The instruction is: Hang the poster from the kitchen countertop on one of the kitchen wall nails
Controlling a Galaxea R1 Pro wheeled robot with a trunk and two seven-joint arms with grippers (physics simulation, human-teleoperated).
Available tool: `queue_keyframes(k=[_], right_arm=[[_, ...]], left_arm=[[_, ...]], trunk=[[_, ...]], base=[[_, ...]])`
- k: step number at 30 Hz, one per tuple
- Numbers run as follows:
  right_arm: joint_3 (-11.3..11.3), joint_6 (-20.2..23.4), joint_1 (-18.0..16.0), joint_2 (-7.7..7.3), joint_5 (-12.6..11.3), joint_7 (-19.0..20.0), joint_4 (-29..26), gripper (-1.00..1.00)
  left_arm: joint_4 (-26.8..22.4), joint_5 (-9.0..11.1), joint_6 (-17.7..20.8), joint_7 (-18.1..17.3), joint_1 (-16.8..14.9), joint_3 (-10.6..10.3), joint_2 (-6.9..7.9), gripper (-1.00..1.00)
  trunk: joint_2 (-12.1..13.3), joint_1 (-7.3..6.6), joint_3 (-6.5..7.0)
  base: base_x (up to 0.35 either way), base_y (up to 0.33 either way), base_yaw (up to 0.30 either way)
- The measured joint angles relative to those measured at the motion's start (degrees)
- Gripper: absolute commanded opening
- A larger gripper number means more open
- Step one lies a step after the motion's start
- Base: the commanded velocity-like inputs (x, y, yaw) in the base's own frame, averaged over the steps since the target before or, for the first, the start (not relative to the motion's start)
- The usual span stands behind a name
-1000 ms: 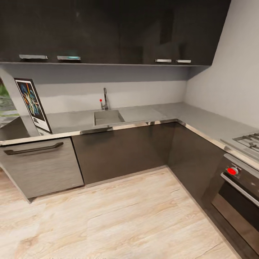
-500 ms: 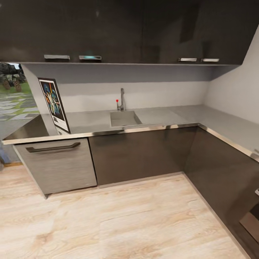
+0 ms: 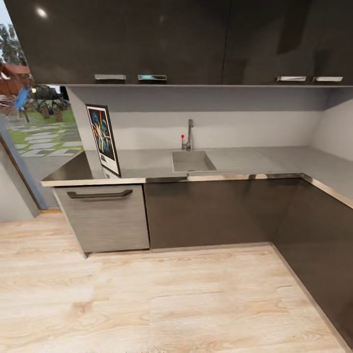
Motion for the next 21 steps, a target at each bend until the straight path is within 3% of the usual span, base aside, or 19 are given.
queue_keyframes(k=[5,7,12,15,18,20,21], right_arm=[[-0.3,0.0,0.0,-0.14,-0.2,0.0,-0.1,1.0],[-0.5,0.0,0.0,-0.52,-0.4,0.0,-0.3,1.0],[-0.7,-2.7,0.0,-2.12,-0.5,0.0,-0.6,1.0],[-0.7,-4.8,0.0,-2.51,-0.6,-0.1,-0.6,1.0],[-1.0,-7.0,0.0,-3.15,-0.7,-0.1,-0.8,1.0],[-2.3,-8.9,0.0,-3.54,-0.9,-0.2,-1.6,1.0],[-4.0,-9.7,0.0,-3.71,-1.3,-0.3,-2.7,1.0]], left_arm=[[-1.0,0.1,-1.3,0.1,0.0,0.1,-0.11,1.0],[-4.5,0.1,-2.1,0.2,0.0,1.0,-0.21,1.0],[-18.8,0.2,-2.3,0.7,0.0,2.9,-0.47,1.0],[-25.0,0.4,-0.7,2.7,0.0,3.6,-0.65,1.0],[-31.5,1.7,3.4,7.0,0.0,3.7,-1.22,1.0],[-35.8,3.0,7.0,9.4,0.0,3.7,-1.47,1.0],[-37.7,3.6,9.2,10.4,-0.4,3.7,-1.57,1.0]], trunk=[[0.0,0.0,-0.1],[0.0,0.0,-0.12],[0.0,0.0,-0.13],[0.0,0.0,-0.14],[0.0,0.0,-0.14],[0.0,0.0,-0.14],[0.0,0.0,-0.13]], base=[[0.0,0.0,0.184],[0.0,0.0,0.061],[0.0,0.0,0.02],[0.0,0.0,0.005],[0.0,0.0,0.002],[0.0,0.0,0.001],[0.0,0.0,0.0]])
